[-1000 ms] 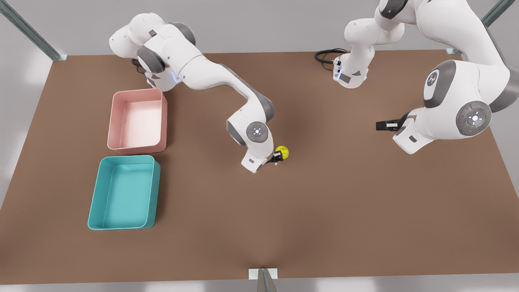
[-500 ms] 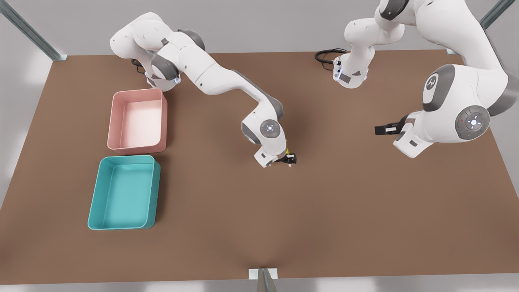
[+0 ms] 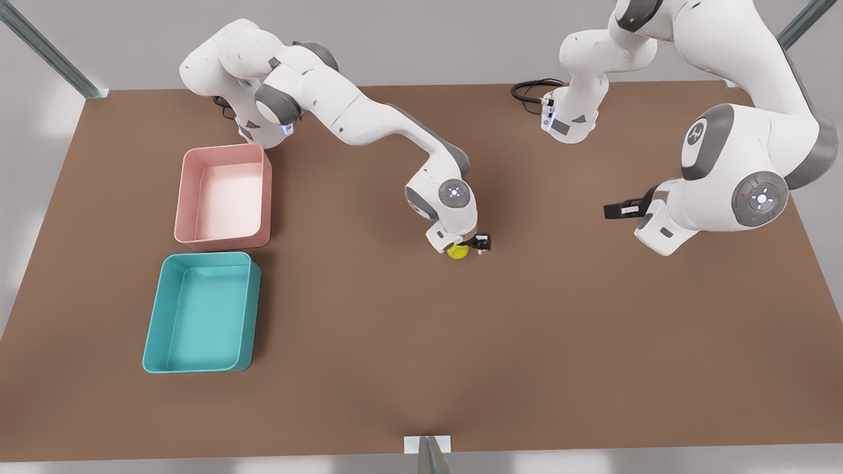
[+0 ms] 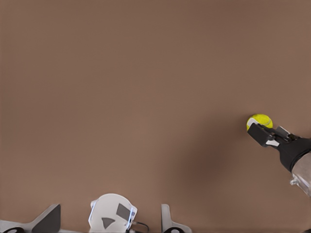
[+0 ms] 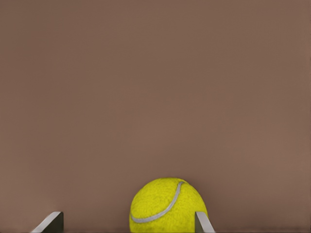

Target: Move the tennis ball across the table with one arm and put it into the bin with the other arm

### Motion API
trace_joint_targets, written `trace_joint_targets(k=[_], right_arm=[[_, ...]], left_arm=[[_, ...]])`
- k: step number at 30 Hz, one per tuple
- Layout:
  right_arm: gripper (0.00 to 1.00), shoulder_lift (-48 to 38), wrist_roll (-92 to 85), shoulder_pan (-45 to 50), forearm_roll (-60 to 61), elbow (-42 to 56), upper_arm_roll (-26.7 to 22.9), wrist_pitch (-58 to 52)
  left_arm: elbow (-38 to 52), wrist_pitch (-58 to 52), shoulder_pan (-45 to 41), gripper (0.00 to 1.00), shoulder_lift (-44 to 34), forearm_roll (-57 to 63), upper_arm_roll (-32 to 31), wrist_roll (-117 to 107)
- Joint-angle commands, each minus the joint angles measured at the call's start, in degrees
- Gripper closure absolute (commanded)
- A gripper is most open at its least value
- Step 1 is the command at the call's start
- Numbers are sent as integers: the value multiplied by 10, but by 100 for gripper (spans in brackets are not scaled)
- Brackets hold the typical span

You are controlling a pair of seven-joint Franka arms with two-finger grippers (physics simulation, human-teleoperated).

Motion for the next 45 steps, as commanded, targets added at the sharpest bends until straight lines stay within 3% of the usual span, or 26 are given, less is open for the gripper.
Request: trace_joint_targets(k=[1, 28, 29, 30, 31, 39, 41, 45], right_arm=[[0, -2, 52, 1, 0, -7, 0, -5], [0, 30, 13, 10, -2, -22, 0, 4], [11, 30, 12, 9, -2, -22, 0, 4], [31, 30, -1, 9, -1, -22, 0, 4], [40, 30, -3, 9, 2, -21, 0, 4], [42, -7, -8, -14, -2, -11, -7, 5], [42, -19, -34, -18, -63, -12, -54, 2], [42, -136, -403, -150, -97, -21, -62, -199]], left_arm=[[0, -3, 0, 0, -1, 0, -1, -20], [-3, -6, -5, 0, 1, 0, -1, -21], [-4, -6, -6, 0, 1, 0, -1, -20], [-4, -6, -6, 0, 1, 0, -1, -20], [-4, -6, -6, 0, 1, 0, -1, -20], [-4, -5, -5, 0, 2, 0, -1, -20], [-4, -5, -5, 0, 2, 0, -1, -20], [-4, -5, -6, 0, 2, 0, -1, -20]])
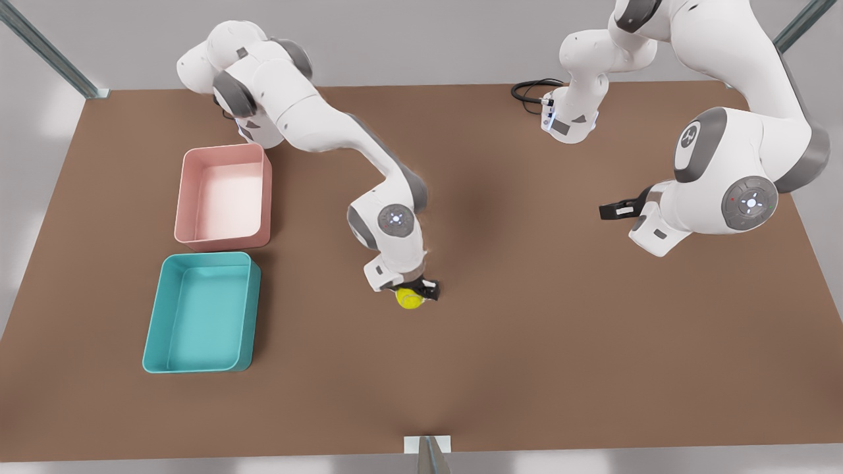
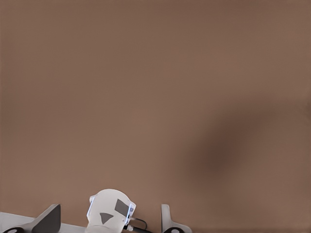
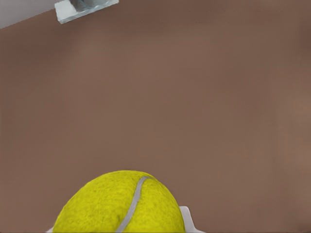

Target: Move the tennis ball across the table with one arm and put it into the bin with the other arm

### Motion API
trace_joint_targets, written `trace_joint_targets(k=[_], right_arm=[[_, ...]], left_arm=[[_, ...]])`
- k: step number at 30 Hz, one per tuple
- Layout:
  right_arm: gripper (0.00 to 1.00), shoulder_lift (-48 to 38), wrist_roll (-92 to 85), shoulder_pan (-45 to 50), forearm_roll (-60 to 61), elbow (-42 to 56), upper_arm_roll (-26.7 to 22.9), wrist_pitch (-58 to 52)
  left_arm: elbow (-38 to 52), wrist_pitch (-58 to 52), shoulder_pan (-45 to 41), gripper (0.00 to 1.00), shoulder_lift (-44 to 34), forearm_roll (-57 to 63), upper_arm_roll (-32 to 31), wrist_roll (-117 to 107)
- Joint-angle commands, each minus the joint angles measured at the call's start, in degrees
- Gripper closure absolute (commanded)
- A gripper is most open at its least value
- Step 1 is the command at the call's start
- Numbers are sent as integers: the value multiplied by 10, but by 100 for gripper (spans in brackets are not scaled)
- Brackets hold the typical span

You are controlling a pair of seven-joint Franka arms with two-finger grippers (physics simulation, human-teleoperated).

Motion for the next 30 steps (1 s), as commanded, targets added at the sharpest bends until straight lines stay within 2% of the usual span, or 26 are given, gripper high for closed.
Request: trace_joint_targets(k=[1, 3, 5, 10, 11, 12, 17, 19, 20, 21, 22, 25, 28, 30], right_arm=[[42, -46, -432, -61, -33, 0, -3, -185], [42, -67, -542, -136, -48, 0, -7, -241], [41, -61, -652, -237, -42, -3, -5, -250], [41, -17, -785, -348, -20, -25, -2, -175], [31, -15, -788, -351, -19, -25, -2, -172], [0, -8, -788, -352, -9, -25, -2, -172], [0, -17, -742, -339, 10, -23, 0, -181], [0, -81, -544, -314, 15, -25, 1, -273], [0, -138, -540, -317, 27, -31, 0, -353], [0, -210, -542, -319, 28, -74, -2, -382], [0, -227, -546, -322, 25, -79, -5, -390], [0, -275, -541, -328, 28, -78, -6, -441], [0, -360, -552, -346, 52, -179, -6, -425], [0, -361, -552, -352, 52, -186, -6, -422]], left_arm=[[0, 0, 0, 0, -1, 0, 0, -1], [0, 0, 0, 0, 0, 0, 0, -1], [0, 0, 0, 0, 0, 0, 0, -1], [-1, 0, -1, 0, 3, 0, -1, -1], [-1, 0, -1, 0, 4, 0, -1, -1], [-2, 0, -1, 0, 3, 0, -1, -1], [-4, -1, -1, 0, 4, 0, -7, -2], [-5, 0, -1, 0, 3, 4, -7, -1], [-13, 4, -1, 0, -1, 5, -10, -1], [-14, 3, 0, 0, -1, 25, -31, -1], [-15, 0, 4, 0, -2, 39, -50, -1], [-15, 3, 9, 0, -2, 36, -50, -1], [-15, 2, 10, 0, -6, 36, -50, -1], [-15, 1, 10, 0, -6, 36, -50, -1]])
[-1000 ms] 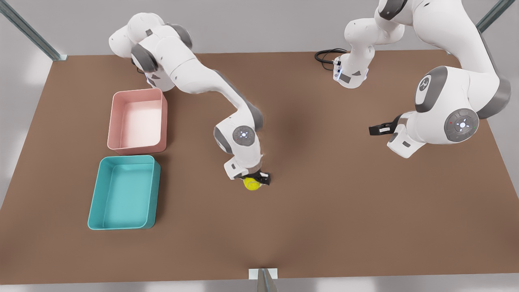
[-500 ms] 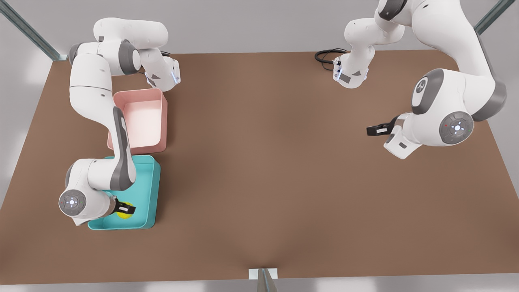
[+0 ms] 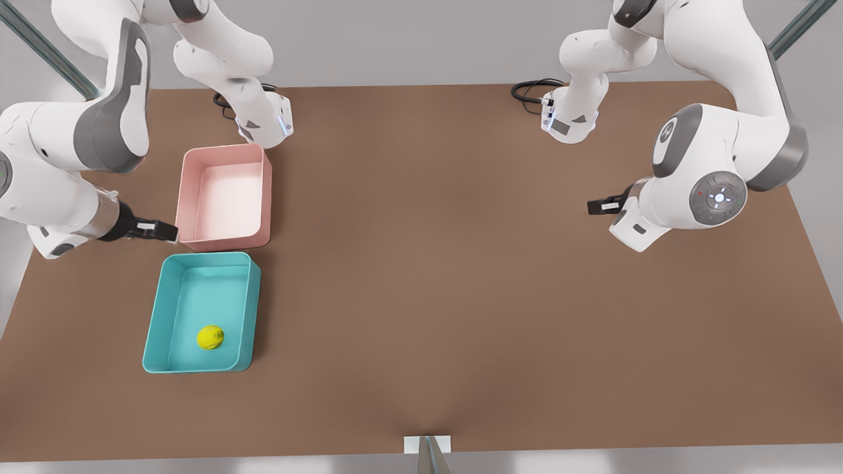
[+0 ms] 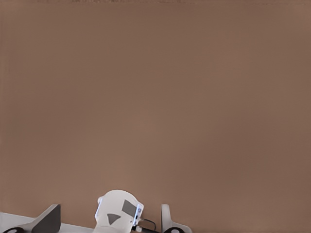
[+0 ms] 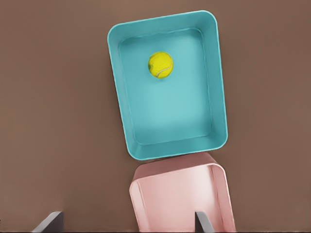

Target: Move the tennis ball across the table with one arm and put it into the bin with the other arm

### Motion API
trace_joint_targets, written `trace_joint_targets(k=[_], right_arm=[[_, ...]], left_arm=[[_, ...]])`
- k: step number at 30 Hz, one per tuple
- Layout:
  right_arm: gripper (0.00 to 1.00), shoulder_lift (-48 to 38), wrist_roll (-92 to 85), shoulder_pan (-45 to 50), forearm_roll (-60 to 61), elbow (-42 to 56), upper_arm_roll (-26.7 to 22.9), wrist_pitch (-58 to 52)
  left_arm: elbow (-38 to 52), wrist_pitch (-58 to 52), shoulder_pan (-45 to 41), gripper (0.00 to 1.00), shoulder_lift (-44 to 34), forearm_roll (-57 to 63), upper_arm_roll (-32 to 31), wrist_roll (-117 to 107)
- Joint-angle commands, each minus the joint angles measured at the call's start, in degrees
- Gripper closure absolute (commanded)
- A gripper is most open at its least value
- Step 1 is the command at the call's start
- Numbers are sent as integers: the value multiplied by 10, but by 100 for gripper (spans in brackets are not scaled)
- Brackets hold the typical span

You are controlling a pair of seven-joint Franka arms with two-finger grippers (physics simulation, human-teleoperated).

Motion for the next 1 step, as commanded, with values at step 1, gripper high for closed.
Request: trace_joint_targets(k=[1], right_arm=[[0, -6, -54, 0, 9, -8, 0, -35]], left_arm=[[0, -1, 0, 0, -1, 2, 0, 1]])
